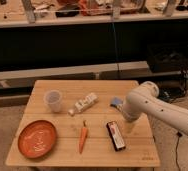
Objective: Place the eraser in the ceramic cup
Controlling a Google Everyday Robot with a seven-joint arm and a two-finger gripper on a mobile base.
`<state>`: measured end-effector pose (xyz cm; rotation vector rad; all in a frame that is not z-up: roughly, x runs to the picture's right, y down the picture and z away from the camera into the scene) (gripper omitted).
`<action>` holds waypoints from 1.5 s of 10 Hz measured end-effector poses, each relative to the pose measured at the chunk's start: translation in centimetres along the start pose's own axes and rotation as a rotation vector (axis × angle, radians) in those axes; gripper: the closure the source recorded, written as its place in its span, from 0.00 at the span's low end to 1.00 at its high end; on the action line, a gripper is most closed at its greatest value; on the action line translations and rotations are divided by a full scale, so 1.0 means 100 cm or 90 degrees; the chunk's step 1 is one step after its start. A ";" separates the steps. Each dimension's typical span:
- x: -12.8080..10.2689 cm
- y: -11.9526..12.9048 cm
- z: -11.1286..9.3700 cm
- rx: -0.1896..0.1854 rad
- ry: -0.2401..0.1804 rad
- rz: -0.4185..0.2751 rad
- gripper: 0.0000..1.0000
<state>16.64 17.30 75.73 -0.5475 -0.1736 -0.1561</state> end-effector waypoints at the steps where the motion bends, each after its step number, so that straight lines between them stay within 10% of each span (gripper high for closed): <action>1: -0.002 0.002 0.001 0.001 -0.005 -0.009 0.20; 15: -0.029 0.017 0.019 -0.008 -0.022 -0.191 0.20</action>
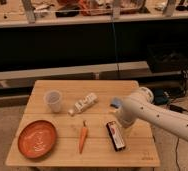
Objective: Place the eraser in the ceramic cup
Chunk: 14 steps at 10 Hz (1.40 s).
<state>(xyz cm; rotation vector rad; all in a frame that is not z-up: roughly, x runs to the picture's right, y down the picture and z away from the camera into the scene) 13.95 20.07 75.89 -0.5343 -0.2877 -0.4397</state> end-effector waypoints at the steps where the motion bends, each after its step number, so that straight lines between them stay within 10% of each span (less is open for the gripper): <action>1: -0.001 0.001 0.001 -0.002 0.001 -0.008 0.20; 14: -0.012 0.011 0.023 -0.040 0.015 -0.243 0.20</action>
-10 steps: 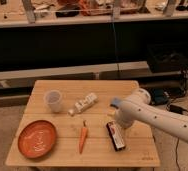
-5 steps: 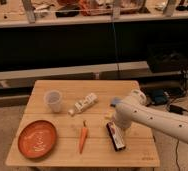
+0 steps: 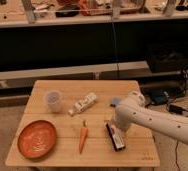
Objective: Place the eraser in the ceramic cup
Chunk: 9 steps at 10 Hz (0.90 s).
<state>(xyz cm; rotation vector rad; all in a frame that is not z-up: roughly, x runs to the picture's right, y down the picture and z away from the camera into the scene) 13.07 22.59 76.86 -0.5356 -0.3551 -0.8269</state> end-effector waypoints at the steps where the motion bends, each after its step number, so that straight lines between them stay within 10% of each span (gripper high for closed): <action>1: -0.001 0.001 0.001 -0.002 -0.003 -0.019 0.20; 9: -0.010 0.009 0.014 -0.027 -0.017 -0.151 0.20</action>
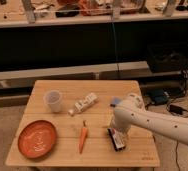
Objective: Place the eraser in the ceramic cup
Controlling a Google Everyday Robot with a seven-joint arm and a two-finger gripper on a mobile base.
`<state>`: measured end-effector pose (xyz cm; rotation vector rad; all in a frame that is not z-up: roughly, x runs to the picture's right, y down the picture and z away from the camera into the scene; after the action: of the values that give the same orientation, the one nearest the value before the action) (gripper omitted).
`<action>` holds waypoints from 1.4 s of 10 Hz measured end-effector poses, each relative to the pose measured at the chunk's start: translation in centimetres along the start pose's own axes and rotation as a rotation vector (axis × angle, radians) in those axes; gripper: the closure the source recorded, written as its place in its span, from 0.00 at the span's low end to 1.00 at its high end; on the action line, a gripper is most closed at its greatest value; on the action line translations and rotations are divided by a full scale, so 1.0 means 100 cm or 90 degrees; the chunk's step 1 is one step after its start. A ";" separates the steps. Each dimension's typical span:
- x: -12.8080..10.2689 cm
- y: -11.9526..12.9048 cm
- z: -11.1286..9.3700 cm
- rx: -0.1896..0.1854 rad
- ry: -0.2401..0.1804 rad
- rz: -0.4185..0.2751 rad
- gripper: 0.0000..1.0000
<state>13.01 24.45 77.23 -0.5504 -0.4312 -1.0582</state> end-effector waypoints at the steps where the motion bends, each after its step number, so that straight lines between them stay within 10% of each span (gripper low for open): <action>1: 0.001 0.001 0.000 -0.003 0.001 -0.020 0.20; 14: -0.001 0.008 0.021 -0.017 -0.001 -0.114 0.20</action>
<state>13.52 26.10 78.65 -0.5437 -0.4750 -1.2371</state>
